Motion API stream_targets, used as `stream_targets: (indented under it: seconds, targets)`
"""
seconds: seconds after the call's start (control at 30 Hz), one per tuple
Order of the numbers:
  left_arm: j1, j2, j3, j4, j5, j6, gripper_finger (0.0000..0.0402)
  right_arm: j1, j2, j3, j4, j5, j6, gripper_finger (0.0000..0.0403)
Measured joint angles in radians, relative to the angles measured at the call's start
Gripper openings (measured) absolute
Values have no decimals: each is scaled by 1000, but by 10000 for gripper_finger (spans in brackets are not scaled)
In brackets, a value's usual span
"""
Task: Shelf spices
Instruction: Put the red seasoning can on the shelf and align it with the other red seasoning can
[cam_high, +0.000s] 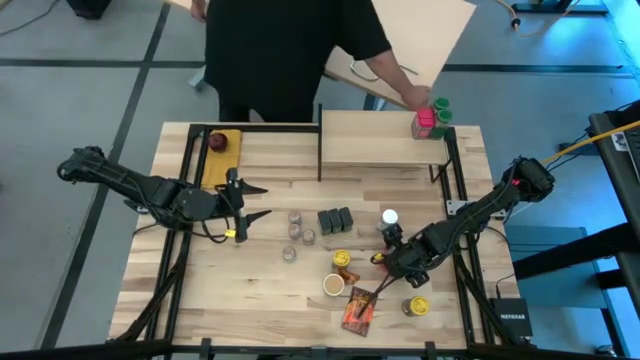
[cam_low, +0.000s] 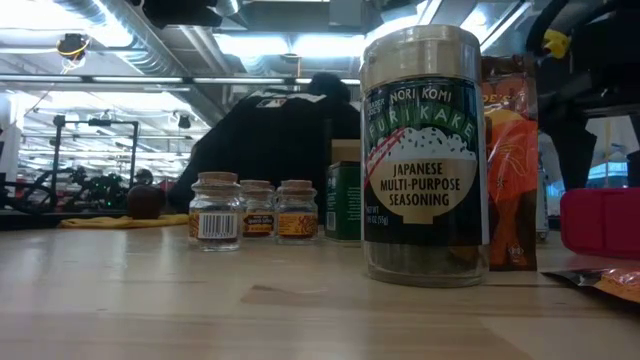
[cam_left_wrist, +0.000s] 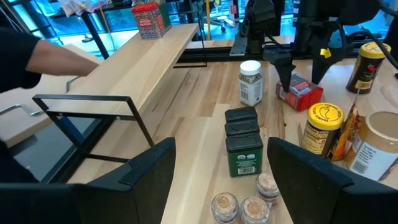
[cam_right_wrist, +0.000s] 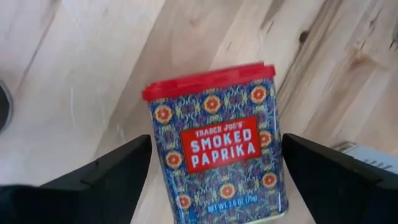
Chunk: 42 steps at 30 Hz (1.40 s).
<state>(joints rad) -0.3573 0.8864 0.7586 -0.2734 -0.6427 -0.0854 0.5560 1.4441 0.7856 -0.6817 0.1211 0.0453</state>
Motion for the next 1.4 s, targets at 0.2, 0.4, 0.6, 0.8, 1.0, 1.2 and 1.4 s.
stream_targets:
  seconds: [0.2,0.4,0.6,0.8,1.0,1.2,1.4]
  targets:
    - [0,0,0,0,0,-4,249,0,0,0,46,0,2,365]
    - [0,0,0,-3,0,-4,249,0,0,1,179,1,2,365]
    - [0,0,0,-6,0,-4,249,0,0,2,168,55,4,365]
    - [0,0,0,-5,0,-4,249,0,0,2,138,45,51,365]
    - [0,0,0,-5,0,-4,249,0,0,2,77,44,52,365]
    - [0,0,0,-5,0,-5,249,0,-1,2,28,18,52,365]
    - [0,0,0,-5,0,-5,249,0,2,-1,-93,29,21,365]
